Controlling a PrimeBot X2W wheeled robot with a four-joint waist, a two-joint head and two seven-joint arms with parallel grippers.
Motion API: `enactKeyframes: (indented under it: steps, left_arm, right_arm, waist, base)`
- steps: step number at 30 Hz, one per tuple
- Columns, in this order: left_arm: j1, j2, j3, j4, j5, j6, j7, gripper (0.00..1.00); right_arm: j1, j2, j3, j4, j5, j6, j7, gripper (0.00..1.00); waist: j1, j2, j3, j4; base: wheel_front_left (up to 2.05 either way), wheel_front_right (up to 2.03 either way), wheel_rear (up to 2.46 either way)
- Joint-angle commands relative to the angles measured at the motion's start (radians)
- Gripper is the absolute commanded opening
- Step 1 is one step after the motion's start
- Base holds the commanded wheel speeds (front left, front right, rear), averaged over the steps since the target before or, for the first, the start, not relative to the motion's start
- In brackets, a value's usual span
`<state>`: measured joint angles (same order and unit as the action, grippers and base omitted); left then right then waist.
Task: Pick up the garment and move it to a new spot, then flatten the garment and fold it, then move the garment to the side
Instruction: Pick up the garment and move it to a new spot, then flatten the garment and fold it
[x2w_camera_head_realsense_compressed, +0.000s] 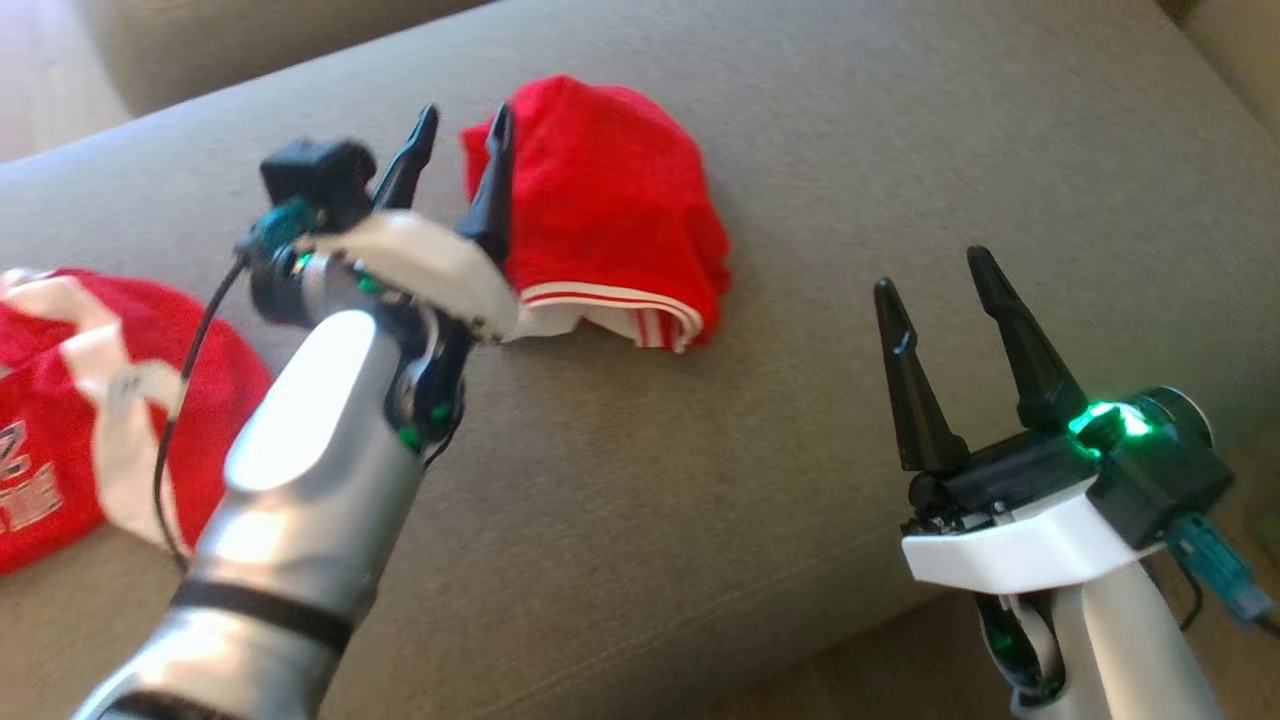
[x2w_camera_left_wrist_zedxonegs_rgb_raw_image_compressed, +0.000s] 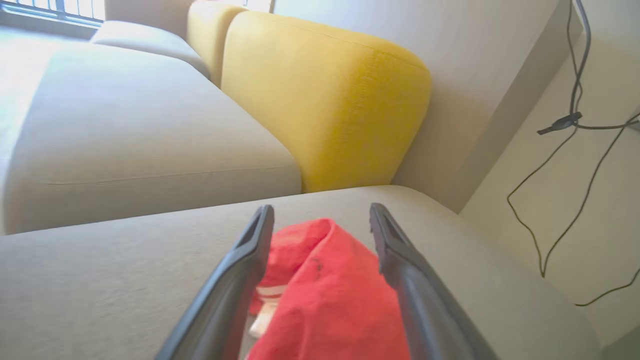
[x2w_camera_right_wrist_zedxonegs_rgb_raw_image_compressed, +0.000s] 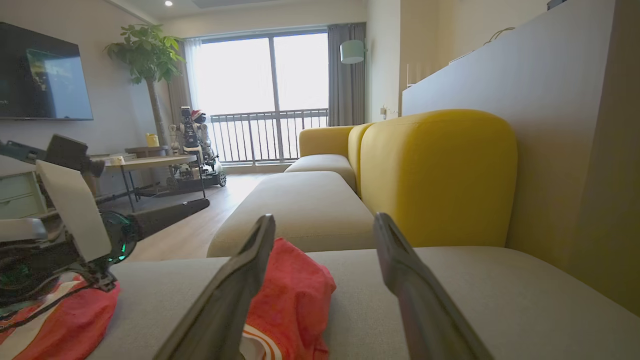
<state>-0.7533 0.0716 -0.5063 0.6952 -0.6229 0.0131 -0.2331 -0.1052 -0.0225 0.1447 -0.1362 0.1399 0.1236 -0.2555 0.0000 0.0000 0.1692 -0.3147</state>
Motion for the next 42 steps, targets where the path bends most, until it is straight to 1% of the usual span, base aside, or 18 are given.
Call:
enactKeyframes:
  steps: [1,3,5,8,9,10,11,14,17,20,24,29,34,36,38,40,42]
  left_arm:
    - [0.030,0.056,0.026,-0.056,0.018,0.003,-0.014,1.00]
    - [0.099,0.088,0.027,-0.109,0.038,0.021,-0.020,1.00]
    - [0.184,0.116,0.030,-0.170,0.066,0.059,-0.025,1.00]
    - [0.330,0.139,0.036,-0.286,0.104,0.105,-0.028,1.00]
    - [0.378,0.142,0.050,-0.330,0.112,0.119,-0.028,1.00]
    - [0.378,0.142,0.050,-0.330,0.112,0.119,-0.028,1.00]
    - [0.423,0.141,0.061,-0.371,0.125,0.131,-0.028,1.00]
    - [0.537,0.148,0.082,-0.480,0.210,0.168,-0.028,1.00]
    - [0.636,0.111,0.117,-0.570,0.256,0.189,-0.028,1.00]
    - [0.704,0.071,0.160,-0.640,0.298,0.185,-0.029,1.00]
    - [0.771,0.033,0.205,-0.698,0.355,0.151,-0.029,1.00]
    - [0.800,0.001,0.233,-0.700,0.395,0.105,-0.029,1.00]
    - [0.792,-0.014,0.239,-0.688,0.410,0.073,-0.029,1.00]
    - [0.792,-0.017,0.237,-0.682,0.413,0.063,-0.029,1.00]
    - [0.789,-0.020,0.228,-0.674,0.415,0.052,-0.029,1.00]
    - [0.784,-0.021,0.221,-0.671,0.414,0.047,-0.029,1.00]
    - [0.777,-0.021,0.206,-0.669,0.407,0.044,-0.029,1.00]
  right_arm:
    - [0.003,0.001,0.013,-0.019,-0.017,0.007,-0.006,1.00]
    - [0.018,0.001,-0.006,-0.002,-0.036,0.007,-0.006,1.00]
    - [0.036,0.001,-0.040,0.017,-0.039,0.007,-0.006,1.00]
    - [0.058,0.001,-0.079,0.040,-0.049,0.007,-0.006,1.00]
    - [0.065,0.001,-0.088,0.046,-0.052,0.007,-0.006,1.00]
    - [0.065,0.001,-0.088,0.046,-0.052,0.007,-0.006,1.00]
    - [0.073,0.001,-0.101,0.051,-0.057,0.007,-0.006,1.00]
    - [0.096,0.001,-0.122,0.068,-0.073,0.007,-0.006,1.00]
    - [0.115,0.001,-0.137,0.082,-0.086,0.007,-0.006,1.00]
    - [0.126,0.001,-0.155,0.091,-0.087,0.007,-0.006,1.00]
    - [0.132,0.001,-0.165,0.107,-0.083,0.007,-0.006,1.00]
    - [0.139,0.001,-0.175,0.128,-0.091,0.007,-0.006,1.00]
    - [0.126,0.001,-0.211,0.168,-0.123,0.007,-0.006,1.00]
    - [0.107,0.001,-0.220,0.200,-0.145,0.007,-0.006,1.00]
    - [0.066,0.001,-0.234,0.270,-0.183,0.007,-0.006,1.00]
    - [0.032,0.001,-0.240,0.335,-0.251,0.007,-0.006,1.00]
    - [-0.005,0.001,-0.258,0.408,-0.292,0.007,-0.006,1.00]
  waist:
    - [0.0000,0.0000,-0.042,0.067]
    - [0.0000,0.0000,-0.061,0.107]
    - [0.0000,0.0000,-0.081,0.144]
    - [0.0000,0.0000,-0.106,0.196]
    - [0.0000,0.0000,-0.113,0.210]
    - [0.0000,0.0000,-0.113,0.210]
    - [0.0000,0.0000,-0.122,0.228]
    - [0.0000,0.0000,-0.145,0.265]
    - [0.0000,0.0000,-0.162,0.291]
    - [0.0000,0.0000,-0.172,0.308]
    - [0.0000,0.0000,-0.177,0.322]
    - [0.0000,0.0000,-0.181,0.347]
    - [0.0000,0.0000,-0.175,0.382]
    - [0.0000,0.0000,-0.168,0.397]
    - [0.0000,0.0000,-0.150,0.421]
    - [0.0000,0.0000,-0.135,0.439]
    - [0.0000,0.0000,-0.122,0.458]
  base:
    - [0.00,0.00,0.00]
    - [0.00,0.00,0.00]
    - [0.00,0.00,0.00]
    - [0.00,0.00,0.00]
    - [0.00,0.00,0.00]
    - [0.00,0.00,0.00]
    - [0.00,0.00,0.00]
    - [0.00,0.00,0.00]
    - [0.00,0.00,0.00]
    - [0.00,0.00,0.00]
    - [0.00,0.00,0.00]
    - [0.00,0.00,0.00]
    - [0.00,0.00,0.00]
    - [0.00,0.00,0.00]
    - [0.00,0.00,0.00]
    - [0.00,0.00,0.00]
    - [0.00,0.00,0.00]
